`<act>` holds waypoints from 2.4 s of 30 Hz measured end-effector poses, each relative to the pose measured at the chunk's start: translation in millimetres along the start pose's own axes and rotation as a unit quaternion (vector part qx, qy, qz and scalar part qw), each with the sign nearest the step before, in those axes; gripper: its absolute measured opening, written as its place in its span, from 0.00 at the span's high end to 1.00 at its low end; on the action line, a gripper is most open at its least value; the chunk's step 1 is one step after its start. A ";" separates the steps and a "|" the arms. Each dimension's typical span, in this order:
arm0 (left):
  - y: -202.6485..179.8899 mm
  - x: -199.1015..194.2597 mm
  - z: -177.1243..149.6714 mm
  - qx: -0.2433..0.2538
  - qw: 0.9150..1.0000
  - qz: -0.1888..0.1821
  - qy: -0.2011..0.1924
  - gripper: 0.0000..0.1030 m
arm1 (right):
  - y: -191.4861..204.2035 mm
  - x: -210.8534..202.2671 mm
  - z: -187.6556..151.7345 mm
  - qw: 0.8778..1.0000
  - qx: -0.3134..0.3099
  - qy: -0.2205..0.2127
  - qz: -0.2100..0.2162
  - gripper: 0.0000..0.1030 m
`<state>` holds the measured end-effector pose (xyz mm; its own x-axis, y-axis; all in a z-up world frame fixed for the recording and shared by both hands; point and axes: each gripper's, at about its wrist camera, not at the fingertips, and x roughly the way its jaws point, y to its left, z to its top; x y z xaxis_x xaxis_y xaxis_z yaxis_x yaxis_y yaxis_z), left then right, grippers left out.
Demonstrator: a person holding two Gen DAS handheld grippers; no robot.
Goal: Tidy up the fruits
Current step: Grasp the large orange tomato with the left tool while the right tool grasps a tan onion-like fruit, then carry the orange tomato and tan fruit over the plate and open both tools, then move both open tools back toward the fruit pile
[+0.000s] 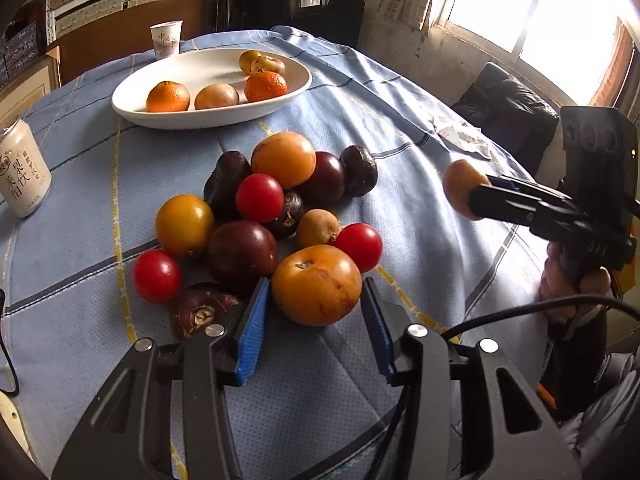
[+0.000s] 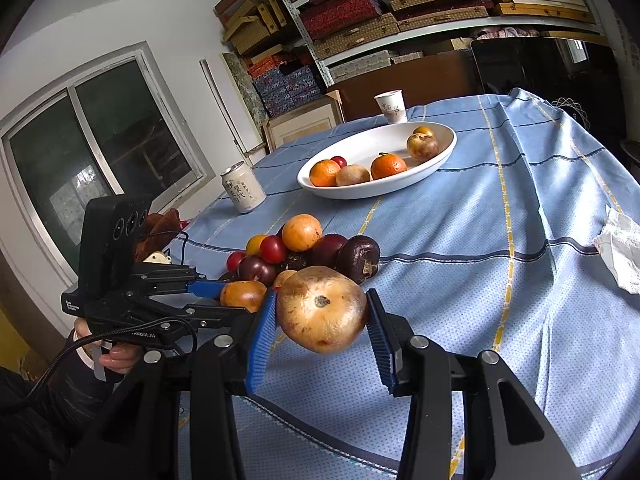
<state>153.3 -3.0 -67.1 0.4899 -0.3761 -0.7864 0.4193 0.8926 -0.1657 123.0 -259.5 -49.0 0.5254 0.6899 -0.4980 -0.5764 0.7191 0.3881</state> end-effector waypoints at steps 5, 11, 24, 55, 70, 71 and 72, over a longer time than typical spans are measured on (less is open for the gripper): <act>-0.2 3.4 2.6 -0.005 1.000 -0.004 0.004 0.57 | 0.2 0.2 0.2 1.000 -0.001 0.000 0.000 0.56; 1.5 1.5 2.0 -0.015 1.000 -0.007 -0.003 0.58 | -0.6 0.6 0.4 1.000 -0.001 0.002 -0.003 0.56; 14.7 -40.6 1.3 -0.043 0.997 -0.033 -0.047 0.58 | 5.7 21.2 3.9 0.997 -0.014 0.059 -0.042 0.57; 136.0 49.1 207.5 -0.113 0.986 0.122 -0.018 0.57 | -63.4 169.7 161.1 0.994 0.060 0.018 -0.087 0.47; 89.6 -28.9 130.0 -0.092 0.970 0.191 -0.120 0.04 | -8.3 125.5 148.9 0.993 -0.021 -0.023 -0.115 0.06; 87.5 -34.6 121.6 -0.095 0.969 0.188 -0.128 0.04 | -5.2 124.5 145.6 0.993 -0.025 -0.021 -0.115 0.06; 86.0 -40.8 111.0 -0.100 0.967 0.186 -0.139 0.04 | -2.0 123.1 141.8 0.993 -0.029 -0.018 -0.115 0.06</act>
<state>254.3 61.5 16.8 0.7765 -0.0468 -0.6284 0.0310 0.9989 -0.0361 277.6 -164.2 -1.1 0.6688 0.5112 -0.5398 -0.4725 0.8528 0.2222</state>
